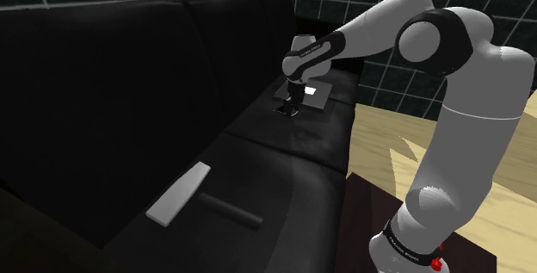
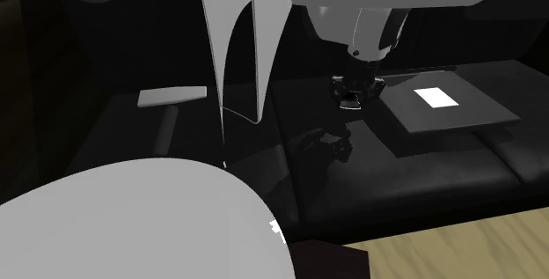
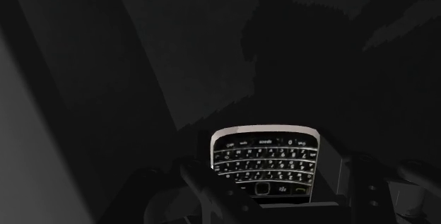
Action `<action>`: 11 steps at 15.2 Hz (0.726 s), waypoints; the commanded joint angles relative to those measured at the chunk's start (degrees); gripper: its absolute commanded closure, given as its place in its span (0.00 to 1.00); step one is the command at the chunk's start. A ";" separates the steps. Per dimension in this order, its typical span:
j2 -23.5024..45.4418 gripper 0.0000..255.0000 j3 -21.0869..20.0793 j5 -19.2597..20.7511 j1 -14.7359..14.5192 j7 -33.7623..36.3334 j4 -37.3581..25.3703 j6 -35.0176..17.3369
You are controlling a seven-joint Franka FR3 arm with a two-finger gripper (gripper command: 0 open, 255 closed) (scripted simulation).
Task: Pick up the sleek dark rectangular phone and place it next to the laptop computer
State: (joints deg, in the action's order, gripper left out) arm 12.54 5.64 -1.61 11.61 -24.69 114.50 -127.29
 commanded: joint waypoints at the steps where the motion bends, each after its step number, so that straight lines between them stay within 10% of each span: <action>1: 0.10 1.00 0.02 -0.04 0.04 -0.09 0.35 -0.49; 7: 0.10 1.00 0.02 -0.04 0.04 -0.09 0.35 -0.49; 8: 0.10 0.00 0.02 -0.04 0.04 -0.09 0.35 -0.49; 11: 0.10 0.00 0.02 -0.04 0.04 -0.09 0.35 -0.50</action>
State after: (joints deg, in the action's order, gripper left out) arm 12.64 5.66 -1.65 11.66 -24.78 114.86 -127.78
